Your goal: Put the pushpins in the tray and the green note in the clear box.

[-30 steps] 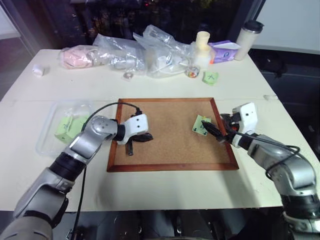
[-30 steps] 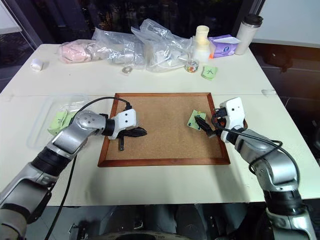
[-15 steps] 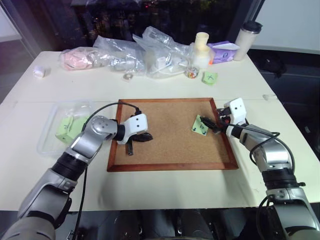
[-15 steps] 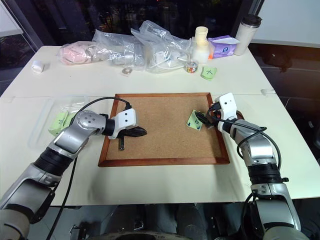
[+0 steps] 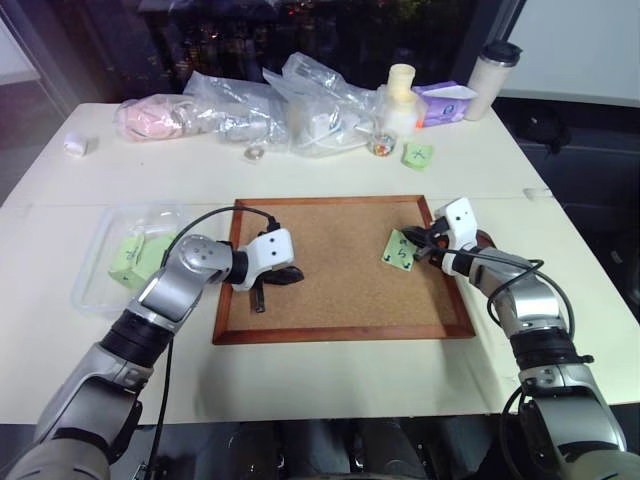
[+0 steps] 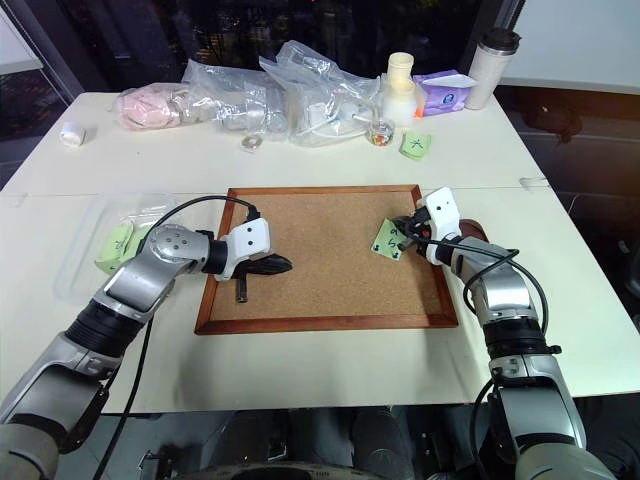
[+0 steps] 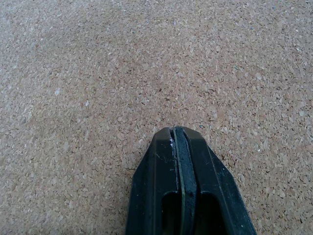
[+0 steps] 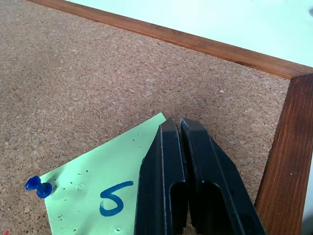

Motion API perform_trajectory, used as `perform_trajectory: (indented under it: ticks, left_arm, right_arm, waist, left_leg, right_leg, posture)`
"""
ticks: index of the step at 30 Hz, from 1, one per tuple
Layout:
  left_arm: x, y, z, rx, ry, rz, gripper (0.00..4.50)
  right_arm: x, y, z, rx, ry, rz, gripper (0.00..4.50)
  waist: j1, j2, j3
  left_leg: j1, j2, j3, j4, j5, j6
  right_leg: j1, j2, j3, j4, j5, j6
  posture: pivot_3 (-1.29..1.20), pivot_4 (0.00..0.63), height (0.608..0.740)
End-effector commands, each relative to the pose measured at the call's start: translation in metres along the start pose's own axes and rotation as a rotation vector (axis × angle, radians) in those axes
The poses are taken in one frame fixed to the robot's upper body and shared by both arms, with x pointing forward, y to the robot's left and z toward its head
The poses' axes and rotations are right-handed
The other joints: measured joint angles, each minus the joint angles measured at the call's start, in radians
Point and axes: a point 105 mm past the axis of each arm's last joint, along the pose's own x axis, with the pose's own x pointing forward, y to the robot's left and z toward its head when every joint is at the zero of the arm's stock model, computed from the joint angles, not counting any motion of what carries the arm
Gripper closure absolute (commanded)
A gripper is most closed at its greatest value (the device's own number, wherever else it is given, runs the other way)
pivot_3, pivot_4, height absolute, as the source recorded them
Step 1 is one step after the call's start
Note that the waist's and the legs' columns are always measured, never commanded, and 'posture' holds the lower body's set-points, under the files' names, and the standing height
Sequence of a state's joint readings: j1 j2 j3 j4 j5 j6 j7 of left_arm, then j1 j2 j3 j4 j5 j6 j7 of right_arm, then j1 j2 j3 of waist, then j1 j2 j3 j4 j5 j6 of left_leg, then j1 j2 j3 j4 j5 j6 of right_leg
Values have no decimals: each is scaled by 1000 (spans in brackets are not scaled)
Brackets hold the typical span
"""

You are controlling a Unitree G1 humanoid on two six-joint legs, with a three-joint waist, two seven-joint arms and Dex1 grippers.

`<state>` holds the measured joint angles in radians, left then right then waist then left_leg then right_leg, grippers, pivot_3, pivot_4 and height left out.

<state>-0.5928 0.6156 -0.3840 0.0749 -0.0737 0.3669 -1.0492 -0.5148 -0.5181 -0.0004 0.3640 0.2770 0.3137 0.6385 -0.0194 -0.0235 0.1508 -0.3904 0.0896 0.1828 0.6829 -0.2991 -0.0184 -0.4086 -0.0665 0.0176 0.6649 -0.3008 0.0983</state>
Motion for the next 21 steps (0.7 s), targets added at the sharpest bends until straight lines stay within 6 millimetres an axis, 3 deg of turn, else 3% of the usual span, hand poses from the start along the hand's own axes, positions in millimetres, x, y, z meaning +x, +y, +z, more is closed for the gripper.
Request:
perform_trajectory:
  ticks: [1, 7, 16, 21]
  left_arm:
    - [2, -5, -25, -60, 89, -4, 4500]
    - [1, -15, -41, -25, 174, -41, 4500]
    - [4, -18, -40, -33, 173, -48, 4500]
    - [6, -17, -33, -37, 141, -40, 4500]
  right_arm:
    - [-5, -11, 16, -23, -66, -51, 4469]
    - [-13, -15, 50, -26, -265, -99, 4469]
    - [-21, -11, 51, -25, -303, -114, 4469]
    - [-42, -31, 53, -37, -316, -255, 4469]
  waist:
    - [0, 0, 0]
    - [-1, 2, 0]
    - [-5, 5, -2]
    - [-1, 5, -2]
  left_leg:
    - [0, 0, 0, 0, 0, 0]
    - [0, 0, 0, 0, 0, 0]
    - [1, 1, 0, -1, 0, 0]
    - [1, 2, 1, -1, 0, 0]
  right_leg:
    - [0, 0, 0, 0, 0, 0]
    - [0, 0, 0, 0, 0, 0]
    - [0, 2, 0, 0, 0, 0]
    - [0, 1, 0, 0, 0, 0]
  posture:
    - [0, 150, 734]
    - [0, 150, 734]
    - [0, 150, 734]
    - [0, 150, 734]
